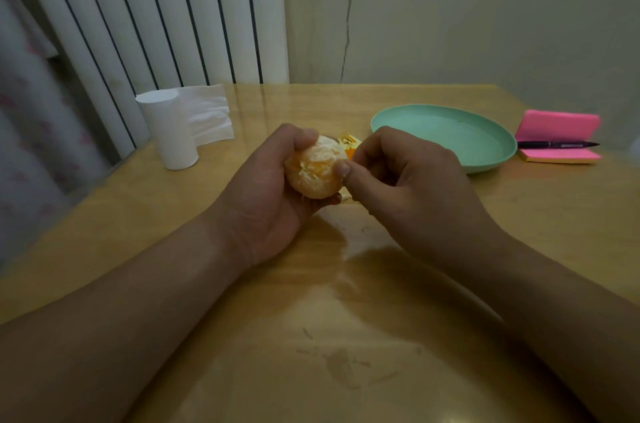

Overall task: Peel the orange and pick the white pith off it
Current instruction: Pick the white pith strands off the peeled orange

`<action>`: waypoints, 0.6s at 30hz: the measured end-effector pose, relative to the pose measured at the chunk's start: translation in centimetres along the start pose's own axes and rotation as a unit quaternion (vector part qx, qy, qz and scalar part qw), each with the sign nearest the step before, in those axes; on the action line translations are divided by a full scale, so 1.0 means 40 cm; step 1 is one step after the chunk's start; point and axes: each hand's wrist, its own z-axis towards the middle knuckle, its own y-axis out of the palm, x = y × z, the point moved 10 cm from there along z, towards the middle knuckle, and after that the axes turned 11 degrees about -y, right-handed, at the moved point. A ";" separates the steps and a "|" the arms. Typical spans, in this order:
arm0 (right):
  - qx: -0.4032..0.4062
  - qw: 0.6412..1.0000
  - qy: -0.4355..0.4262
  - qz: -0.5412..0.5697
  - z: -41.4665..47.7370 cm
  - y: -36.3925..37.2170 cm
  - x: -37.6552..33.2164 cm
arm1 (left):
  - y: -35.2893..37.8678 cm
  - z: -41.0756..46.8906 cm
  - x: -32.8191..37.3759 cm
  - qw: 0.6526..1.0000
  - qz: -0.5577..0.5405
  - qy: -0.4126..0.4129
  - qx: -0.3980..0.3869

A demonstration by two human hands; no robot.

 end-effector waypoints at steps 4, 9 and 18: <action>-0.003 1.000 0.000 -0.024 -0.001 -0.001 0.002 | 0.001 0.004 0.006 1.000 0.007 0.018 0.002; -0.013 0.999 0.005 -0.032 -0.004 0.006 -0.001 | -0.005 0.007 0.003 0.999 0.024 0.021 0.018; -0.003 0.999 0.003 -0.054 -0.004 0.006 -0.007 | 0.015 -0.003 0.004 0.998 0.038 0.034 0.023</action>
